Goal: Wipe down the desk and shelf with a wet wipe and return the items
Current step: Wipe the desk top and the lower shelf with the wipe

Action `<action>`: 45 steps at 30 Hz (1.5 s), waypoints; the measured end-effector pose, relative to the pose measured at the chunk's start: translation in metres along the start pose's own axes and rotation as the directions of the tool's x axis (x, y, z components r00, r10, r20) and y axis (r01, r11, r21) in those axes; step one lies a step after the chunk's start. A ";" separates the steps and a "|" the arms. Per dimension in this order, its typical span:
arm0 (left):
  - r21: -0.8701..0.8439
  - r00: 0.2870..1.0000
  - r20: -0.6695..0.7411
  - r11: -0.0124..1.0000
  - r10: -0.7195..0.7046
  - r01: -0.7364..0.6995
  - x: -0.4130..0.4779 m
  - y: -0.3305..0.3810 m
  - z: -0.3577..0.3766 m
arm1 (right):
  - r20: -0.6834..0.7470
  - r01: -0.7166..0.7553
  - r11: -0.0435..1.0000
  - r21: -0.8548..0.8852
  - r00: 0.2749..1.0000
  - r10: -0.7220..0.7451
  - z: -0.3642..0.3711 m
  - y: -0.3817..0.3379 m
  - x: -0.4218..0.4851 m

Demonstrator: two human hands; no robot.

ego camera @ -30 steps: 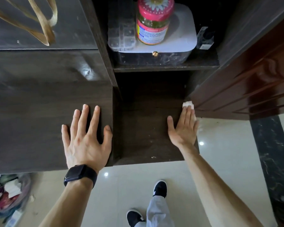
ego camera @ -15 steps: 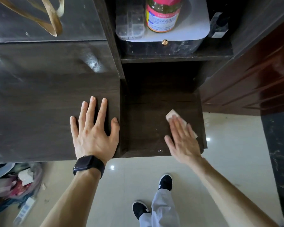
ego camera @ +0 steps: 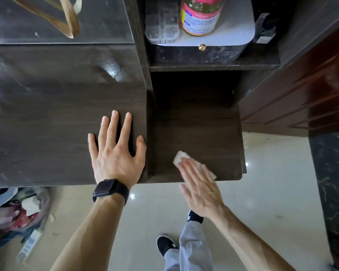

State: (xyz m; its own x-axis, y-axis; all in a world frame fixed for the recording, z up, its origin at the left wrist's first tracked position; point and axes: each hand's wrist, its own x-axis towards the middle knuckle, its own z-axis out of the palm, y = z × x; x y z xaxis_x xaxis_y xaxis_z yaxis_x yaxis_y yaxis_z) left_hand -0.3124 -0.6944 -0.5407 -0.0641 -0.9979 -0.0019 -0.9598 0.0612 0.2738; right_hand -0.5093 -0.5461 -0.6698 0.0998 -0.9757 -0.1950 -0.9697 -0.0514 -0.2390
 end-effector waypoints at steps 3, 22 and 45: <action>-0.002 1.000 -0.009 1.000 0.007 -0.007 0.001 0.000 0.001 | -0.062 -0.349 0.937 -0.012 0.935 0.348 -0.006 0.028 0.013; 0.018 1.000 0.029 1.000 0.001 -0.002 0.001 0.000 -0.001 | -0.124 -0.623 0.771 0.134 0.761 0.637 -0.006 -0.015 0.049; 0.017 1.000 0.005 1.000 0.002 -0.002 0.000 0.001 0.000 | -0.042 -0.761 0.615 0.208 0.621 0.783 -0.050 0.082 0.142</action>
State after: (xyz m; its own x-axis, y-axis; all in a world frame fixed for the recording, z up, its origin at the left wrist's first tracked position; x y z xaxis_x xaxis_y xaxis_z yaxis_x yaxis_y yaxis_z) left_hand -0.3132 -0.6946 -0.5408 -0.0673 -0.9977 -0.0058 -0.9642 0.0636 0.2573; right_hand -0.5859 -0.6996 -0.6693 -0.7066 -0.6548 -0.2681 -0.6254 0.7552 -0.1962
